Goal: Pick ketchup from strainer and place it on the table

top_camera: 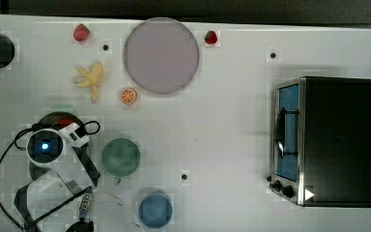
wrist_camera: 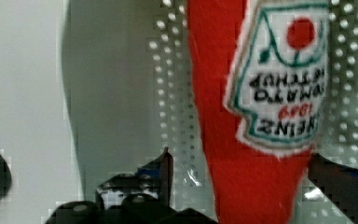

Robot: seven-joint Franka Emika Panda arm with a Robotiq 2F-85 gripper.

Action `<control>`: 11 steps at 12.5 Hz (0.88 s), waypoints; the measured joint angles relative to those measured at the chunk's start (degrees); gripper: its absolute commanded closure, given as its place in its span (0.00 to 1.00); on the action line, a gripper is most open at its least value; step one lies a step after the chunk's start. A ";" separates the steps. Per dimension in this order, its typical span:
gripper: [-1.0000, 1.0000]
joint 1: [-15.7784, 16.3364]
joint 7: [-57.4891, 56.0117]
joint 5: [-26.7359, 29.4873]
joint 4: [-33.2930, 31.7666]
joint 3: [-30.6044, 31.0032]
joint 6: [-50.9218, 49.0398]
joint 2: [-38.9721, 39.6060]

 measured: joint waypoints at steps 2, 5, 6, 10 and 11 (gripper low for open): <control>0.28 0.58 0.00 -2.59 0.11 -1.48 0.39 0.08; 0.42 2.14 0.04 -3.18 0.34 -3.92 2.57 0.36; 0.42 2.16 0.15 -3.18 0.34 -3.69 2.85 0.39; 0.42 2.56 0.44 -3.09 0.00 -2.80 -1.29 -2.94; 0.42 2.56 0.50 -3.09 -0.11 -2.43 -4.87 -5.62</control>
